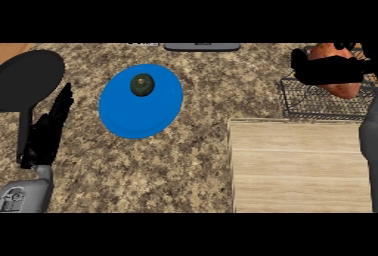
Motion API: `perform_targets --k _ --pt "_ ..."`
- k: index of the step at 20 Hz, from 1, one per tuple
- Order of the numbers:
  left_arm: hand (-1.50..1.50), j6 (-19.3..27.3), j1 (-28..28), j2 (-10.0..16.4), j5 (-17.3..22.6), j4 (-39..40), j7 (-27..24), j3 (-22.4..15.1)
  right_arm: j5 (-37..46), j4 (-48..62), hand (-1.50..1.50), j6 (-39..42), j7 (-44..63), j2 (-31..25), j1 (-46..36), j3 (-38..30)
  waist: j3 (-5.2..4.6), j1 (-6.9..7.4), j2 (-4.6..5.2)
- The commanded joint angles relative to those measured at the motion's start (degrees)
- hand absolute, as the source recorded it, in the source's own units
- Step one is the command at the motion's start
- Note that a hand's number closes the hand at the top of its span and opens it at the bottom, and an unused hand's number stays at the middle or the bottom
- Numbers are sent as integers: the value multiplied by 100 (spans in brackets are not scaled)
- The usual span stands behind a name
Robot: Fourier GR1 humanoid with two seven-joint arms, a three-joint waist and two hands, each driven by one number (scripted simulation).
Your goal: Pick the sweet potato from the tray and place it in the tiered basket
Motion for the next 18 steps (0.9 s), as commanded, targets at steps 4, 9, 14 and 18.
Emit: perform_targets --k 4,9,14,18 --pt "0 -116 152 13 14 -246 42 -47 937 1337 150 -178 -927 -1157 110 -23 3 98 20" --pt "0 -22 26 -55 -63 -277 246 4 971 2166 150 -502 -1624 -1507 -173 -484 2 34 2" --pt "0 -141 4 10 -43 -354 335 88 858 2776 150 -824 -2472 -1388 -29 -527 3 26 -4" --pt "0 -122 -235 33 -56 380 -195 261 407 2913 150 -658 -2919 -1449 217 -875 0 -36 2"
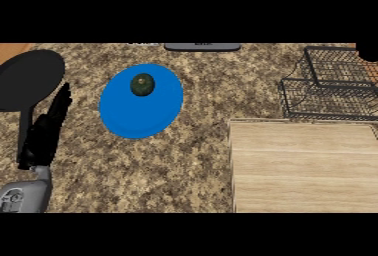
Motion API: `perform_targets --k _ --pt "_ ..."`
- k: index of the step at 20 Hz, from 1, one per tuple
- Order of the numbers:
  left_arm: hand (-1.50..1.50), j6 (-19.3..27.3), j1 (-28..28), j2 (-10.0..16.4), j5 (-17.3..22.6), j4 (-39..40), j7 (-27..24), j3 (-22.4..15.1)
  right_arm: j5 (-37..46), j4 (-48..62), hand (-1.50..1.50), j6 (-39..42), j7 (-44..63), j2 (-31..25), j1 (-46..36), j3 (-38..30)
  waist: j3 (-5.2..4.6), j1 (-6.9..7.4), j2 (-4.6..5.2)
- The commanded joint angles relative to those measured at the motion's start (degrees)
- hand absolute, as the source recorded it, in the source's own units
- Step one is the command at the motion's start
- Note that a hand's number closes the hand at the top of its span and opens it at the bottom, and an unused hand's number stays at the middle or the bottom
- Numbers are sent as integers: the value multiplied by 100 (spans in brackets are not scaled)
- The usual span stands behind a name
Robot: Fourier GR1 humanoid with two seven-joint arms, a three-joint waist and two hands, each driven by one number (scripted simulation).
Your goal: Pick the sweet potato from the tray and place it in the tiered basket
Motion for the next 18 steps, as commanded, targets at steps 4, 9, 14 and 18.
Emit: perform_targets --k 4,9,14,18 --pt "0 51 -66 -163 -86 336 -291 -9 -441 884 150 55 -856 -51 34 -418 -1 -15 2" --pt "0 47 104 -156 -127 -100 -114 -83 -1052 1394 150 171 -137 586 42 -987 4 34 -18" --pt "0 -80 -64 -71 -59 -177 219 30 -1131 1923 -150 -7 -977 260 226 -1132 3 23 -2" --pt "0 31 -233 -204 -162 255 -3 -3 -1483 1494 -150 -484 -1036 559 338 -1436 1 -25 -5"
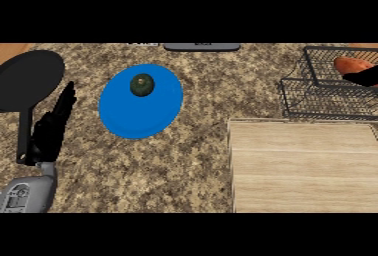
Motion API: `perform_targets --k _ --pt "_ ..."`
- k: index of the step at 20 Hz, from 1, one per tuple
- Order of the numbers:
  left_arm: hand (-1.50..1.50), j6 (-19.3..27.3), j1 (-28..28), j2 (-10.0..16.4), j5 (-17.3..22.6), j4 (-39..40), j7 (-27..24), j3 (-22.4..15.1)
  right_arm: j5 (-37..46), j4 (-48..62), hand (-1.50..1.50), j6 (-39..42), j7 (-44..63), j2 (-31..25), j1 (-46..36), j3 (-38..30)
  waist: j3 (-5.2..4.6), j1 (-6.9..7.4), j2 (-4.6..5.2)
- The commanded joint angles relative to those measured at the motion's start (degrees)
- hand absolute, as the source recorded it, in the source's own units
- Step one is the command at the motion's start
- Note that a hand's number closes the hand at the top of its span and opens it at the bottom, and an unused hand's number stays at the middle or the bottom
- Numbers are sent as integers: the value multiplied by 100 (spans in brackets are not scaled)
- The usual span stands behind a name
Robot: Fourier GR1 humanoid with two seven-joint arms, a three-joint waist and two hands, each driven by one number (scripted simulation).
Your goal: Pick the sweet potato from the tray and place it in the tiered basket
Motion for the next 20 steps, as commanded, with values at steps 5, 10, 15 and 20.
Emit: perform_targets --k 5,10,15,20 --pt "0 53 397 -90 -114 -327 -74 -88 -620 -244 -150 -538 -215 -125 -142 -742 0 -9 -21" --pt "0 216 454 -336 -279 -413 -15 -259 -910 -355 -150 -197 196 -654 -225 -1083 -1 -9 -15" --pt "0 136 50 -83 -117 73 -49 127 -1629 -923 -150 507 1044 -910 274 -1744 -4 -113 -26" --pt "0 18 320 -115 -76 -345 48 21 -2391 -392 -150 1318 340 -1778 1139 -2791 6 -127 -32"
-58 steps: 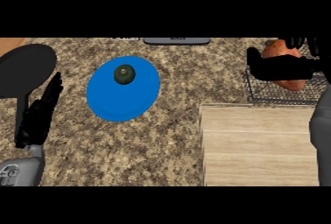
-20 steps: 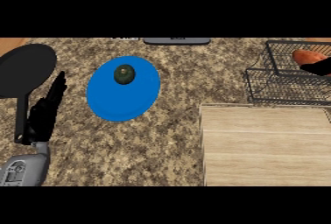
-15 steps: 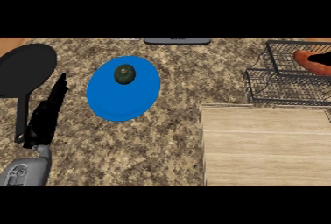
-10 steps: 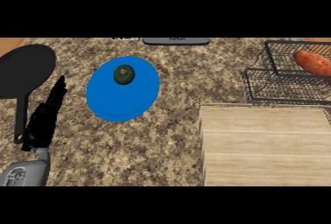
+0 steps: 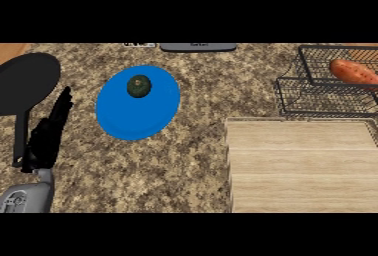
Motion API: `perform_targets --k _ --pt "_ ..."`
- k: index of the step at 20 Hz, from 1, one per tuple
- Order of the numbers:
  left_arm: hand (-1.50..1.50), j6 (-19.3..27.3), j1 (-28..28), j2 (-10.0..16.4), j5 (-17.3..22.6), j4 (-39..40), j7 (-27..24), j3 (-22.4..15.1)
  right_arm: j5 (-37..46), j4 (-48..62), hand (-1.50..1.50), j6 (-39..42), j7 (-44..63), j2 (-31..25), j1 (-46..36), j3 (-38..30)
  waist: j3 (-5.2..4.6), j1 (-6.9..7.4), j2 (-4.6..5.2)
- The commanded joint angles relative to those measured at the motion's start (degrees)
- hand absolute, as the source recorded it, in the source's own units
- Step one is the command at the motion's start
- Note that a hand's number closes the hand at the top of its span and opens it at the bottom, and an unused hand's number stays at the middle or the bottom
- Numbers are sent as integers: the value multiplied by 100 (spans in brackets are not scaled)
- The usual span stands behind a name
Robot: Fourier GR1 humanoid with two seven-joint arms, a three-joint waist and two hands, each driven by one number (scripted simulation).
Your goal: Pick the sweet potato from the tray and place it in the tiered basket
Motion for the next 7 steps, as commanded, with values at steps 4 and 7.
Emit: perform_targets --k 4,7 --pt "0 -111 195 61 64 -142 -31 70 -1015 319 -150 1043 -994 -815 1313 -1345 6 -26 1" --pt "0 -106 215 41 31 -402 154 28 -1285 530 -150 1280 -1366 -947 1750 -1759 6 12 2"
